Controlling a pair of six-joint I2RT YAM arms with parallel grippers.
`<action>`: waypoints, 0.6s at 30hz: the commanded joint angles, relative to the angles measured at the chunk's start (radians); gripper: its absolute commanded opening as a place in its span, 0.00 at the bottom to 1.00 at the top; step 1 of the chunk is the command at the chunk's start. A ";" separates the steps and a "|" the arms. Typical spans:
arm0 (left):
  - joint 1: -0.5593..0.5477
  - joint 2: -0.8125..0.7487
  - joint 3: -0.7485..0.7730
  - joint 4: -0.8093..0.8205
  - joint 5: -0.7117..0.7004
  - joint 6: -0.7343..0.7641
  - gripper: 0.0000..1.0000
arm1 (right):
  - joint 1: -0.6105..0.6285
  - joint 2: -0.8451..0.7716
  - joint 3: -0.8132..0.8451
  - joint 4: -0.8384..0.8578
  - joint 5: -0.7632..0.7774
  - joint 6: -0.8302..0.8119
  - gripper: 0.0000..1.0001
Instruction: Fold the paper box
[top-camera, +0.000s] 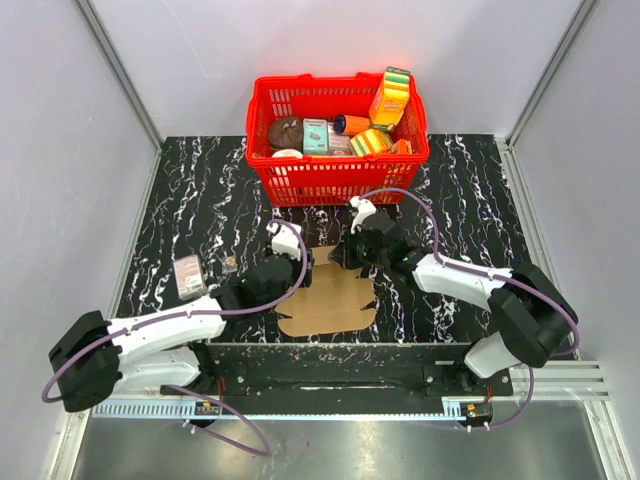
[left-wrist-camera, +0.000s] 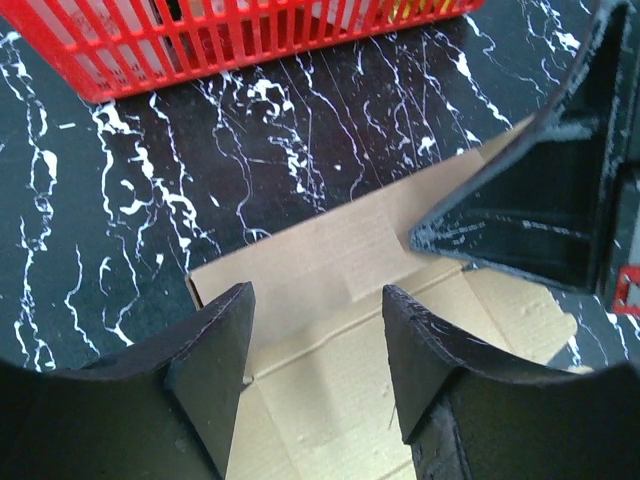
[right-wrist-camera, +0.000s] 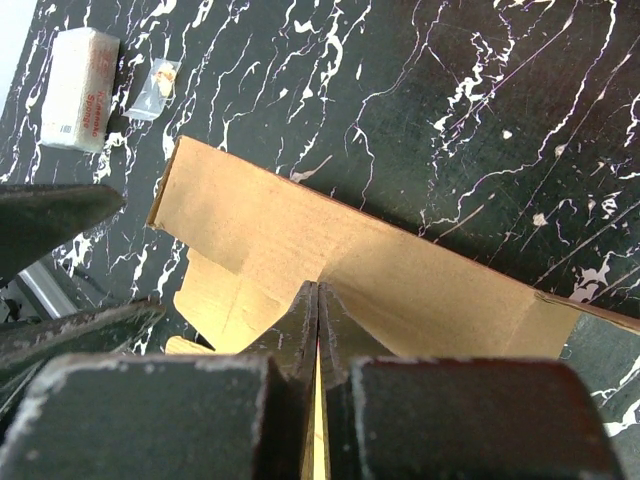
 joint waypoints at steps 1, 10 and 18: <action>0.045 0.056 0.063 0.110 0.044 0.064 0.58 | 0.003 -0.041 -0.013 0.018 -0.006 0.003 0.02; 0.128 0.127 0.055 0.157 0.181 0.041 0.57 | 0.005 -0.039 -0.008 0.019 -0.004 0.002 0.02; 0.131 0.153 0.032 0.170 0.202 0.025 0.55 | 0.005 -0.041 -0.004 0.015 -0.001 -0.001 0.02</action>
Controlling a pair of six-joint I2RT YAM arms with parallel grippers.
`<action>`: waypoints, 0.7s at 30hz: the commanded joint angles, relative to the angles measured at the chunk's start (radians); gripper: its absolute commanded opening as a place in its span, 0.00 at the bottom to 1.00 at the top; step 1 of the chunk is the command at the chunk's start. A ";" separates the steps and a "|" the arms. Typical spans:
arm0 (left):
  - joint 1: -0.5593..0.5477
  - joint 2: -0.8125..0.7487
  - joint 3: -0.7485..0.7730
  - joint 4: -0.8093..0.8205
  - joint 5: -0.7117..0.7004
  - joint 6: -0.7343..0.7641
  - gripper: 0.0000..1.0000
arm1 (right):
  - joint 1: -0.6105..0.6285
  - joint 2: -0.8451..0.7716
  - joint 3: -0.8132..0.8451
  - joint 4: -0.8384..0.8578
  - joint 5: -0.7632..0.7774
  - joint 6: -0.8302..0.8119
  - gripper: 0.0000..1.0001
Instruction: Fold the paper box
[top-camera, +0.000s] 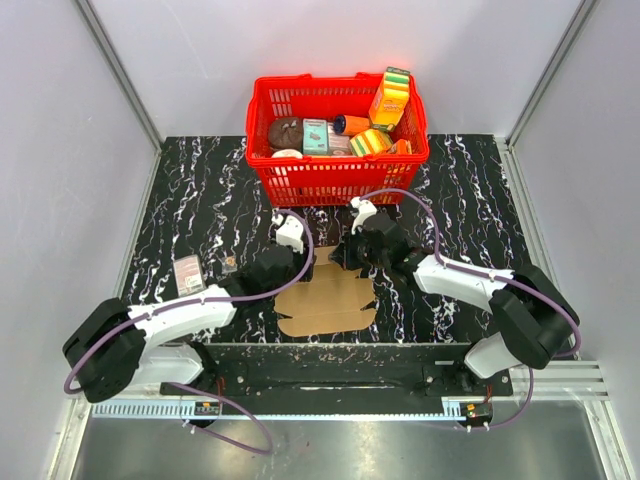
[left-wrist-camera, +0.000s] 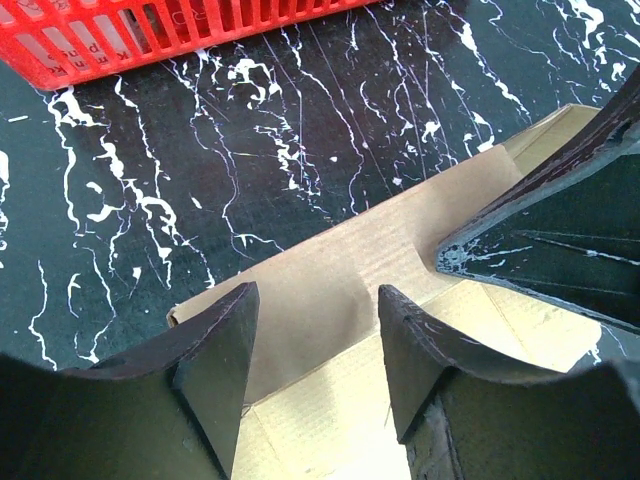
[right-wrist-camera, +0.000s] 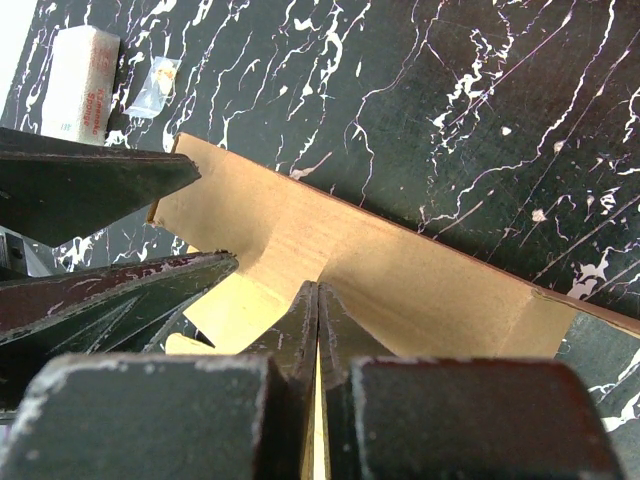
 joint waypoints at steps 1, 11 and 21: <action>0.007 0.008 0.005 0.071 0.031 -0.008 0.55 | 0.005 -0.028 0.004 0.014 -0.002 -0.002 0.02; 0.014 0.040 0.005 0.075 0.014 0.001 0.55 | 0.003 -0.048 0.004 0.003 0.004 -0.003 0.02; 0.017 0.055 -0.002 0.076 0.017 -0.002 0.55 | 0.005 -0.083 0.004 -0.009 0.015 -0.005 0.03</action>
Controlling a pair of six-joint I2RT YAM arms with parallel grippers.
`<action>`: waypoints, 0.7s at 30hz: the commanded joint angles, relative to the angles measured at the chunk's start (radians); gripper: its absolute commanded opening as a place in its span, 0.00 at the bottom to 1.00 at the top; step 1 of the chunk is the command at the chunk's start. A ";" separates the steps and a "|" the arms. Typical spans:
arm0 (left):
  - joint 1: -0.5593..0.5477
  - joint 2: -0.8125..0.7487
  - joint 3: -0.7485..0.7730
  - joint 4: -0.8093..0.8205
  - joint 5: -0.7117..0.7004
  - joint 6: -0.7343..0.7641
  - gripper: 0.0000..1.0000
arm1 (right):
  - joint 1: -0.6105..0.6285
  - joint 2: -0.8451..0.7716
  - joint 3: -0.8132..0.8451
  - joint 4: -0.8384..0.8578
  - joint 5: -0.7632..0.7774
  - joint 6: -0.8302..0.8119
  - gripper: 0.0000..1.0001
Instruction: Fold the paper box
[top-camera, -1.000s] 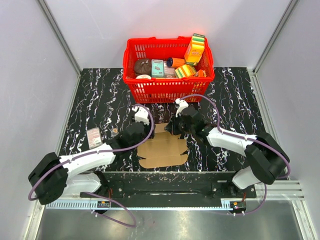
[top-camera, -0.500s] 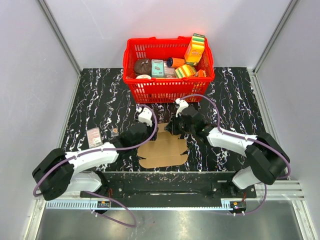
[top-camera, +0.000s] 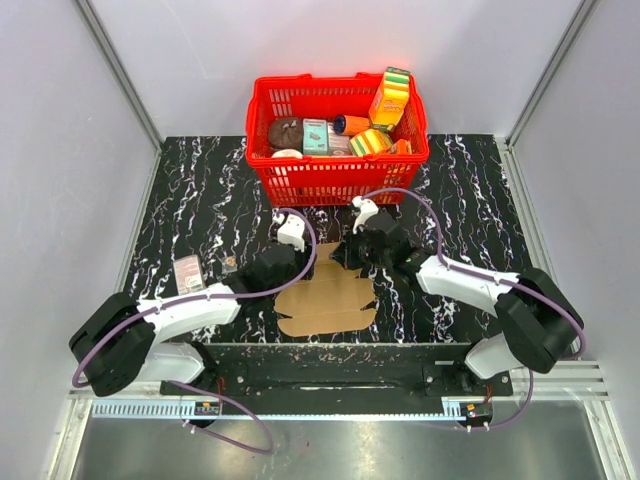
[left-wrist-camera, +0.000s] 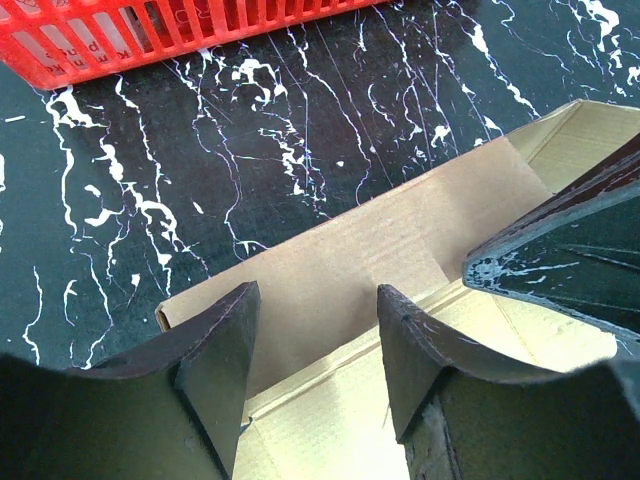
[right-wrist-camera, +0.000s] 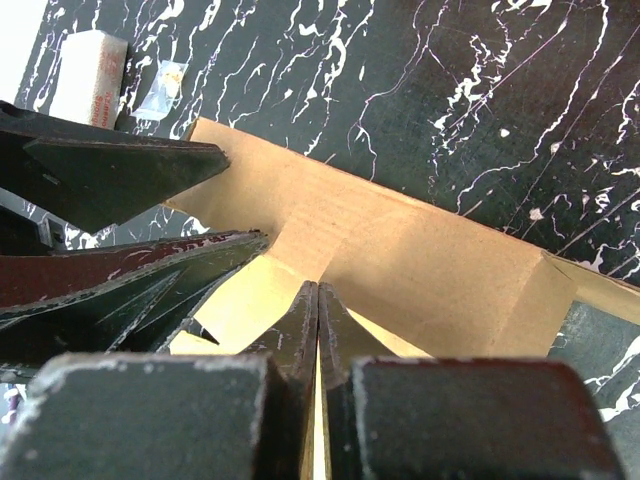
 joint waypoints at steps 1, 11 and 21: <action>0.005 0.005 -0.001 0.027 0.008 -0.002 0.55 | 0.005 -0.072 -0.002 0.005 0.028 -0.004 0.03; 0.004 0.005 -0.002 0.031 0.019 -0.007 0.54 | 0.005 -0.367 -0.080 -0.208 0.314 0.022 0.06; 0.004 -0.004 -0.007 0.027 0.016 -0.002 0.54 | 0.005 -0.524 -0.292 -0.239 0.153 0.220 0.02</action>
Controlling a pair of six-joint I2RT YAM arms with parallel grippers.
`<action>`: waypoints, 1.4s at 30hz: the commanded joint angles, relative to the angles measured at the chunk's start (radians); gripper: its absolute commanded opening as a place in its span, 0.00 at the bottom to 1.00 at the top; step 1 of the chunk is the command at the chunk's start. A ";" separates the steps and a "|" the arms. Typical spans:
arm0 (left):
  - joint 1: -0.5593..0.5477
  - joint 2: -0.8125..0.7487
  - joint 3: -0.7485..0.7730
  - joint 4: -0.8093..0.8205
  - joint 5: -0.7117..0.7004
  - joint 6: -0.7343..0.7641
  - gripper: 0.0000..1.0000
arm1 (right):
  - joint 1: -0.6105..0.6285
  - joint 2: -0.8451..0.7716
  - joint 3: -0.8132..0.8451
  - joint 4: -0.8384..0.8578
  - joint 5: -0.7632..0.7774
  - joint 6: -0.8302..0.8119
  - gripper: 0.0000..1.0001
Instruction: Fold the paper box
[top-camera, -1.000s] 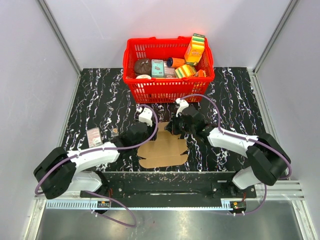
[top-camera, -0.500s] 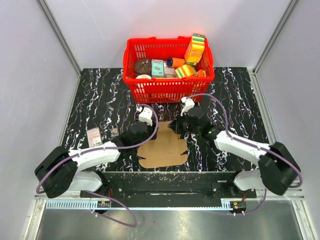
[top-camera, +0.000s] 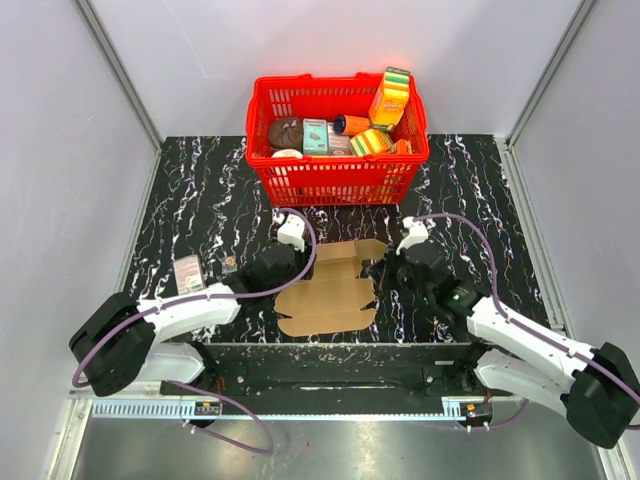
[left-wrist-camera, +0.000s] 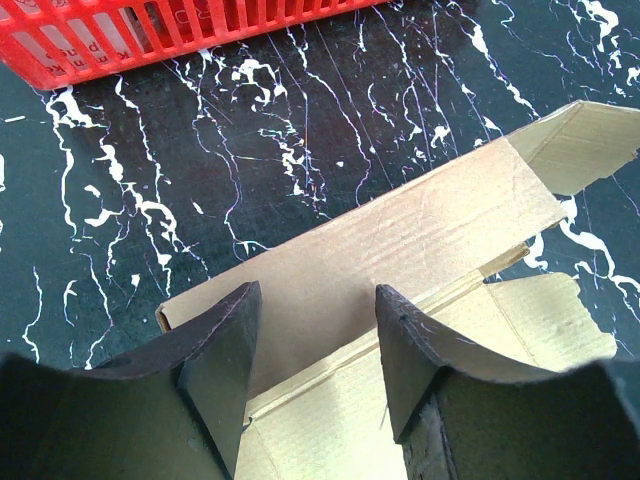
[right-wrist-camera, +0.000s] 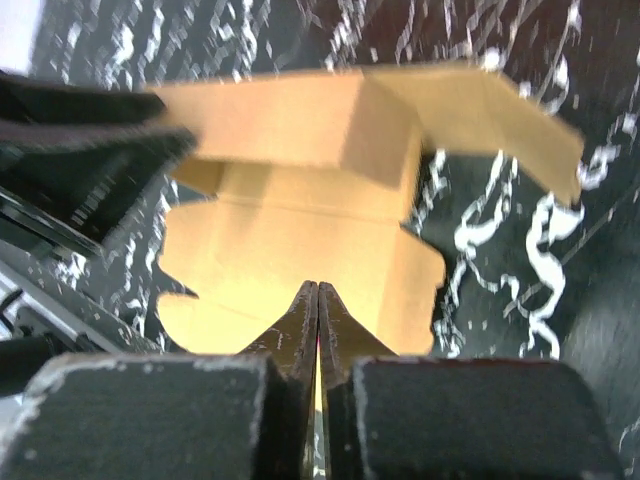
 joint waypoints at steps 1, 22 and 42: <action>0.005 -0.006 -0.010 0.025 0.015 -0.002 0.54 | 0.003 -0.018 -0.087 -0.015 -0.092 0.104 0.02; 0.004 -0.020 -0.016 0.011 0.011 0.002 0.52 | 0.003 0.276 -0.168 0.256 -0.024 0.121 0.01; 0.005 -0.036 -0.033 0.012 0.011 0.001 0.51 | 0.004 0.326 -0.092 0.060 0.045 0.143 0.01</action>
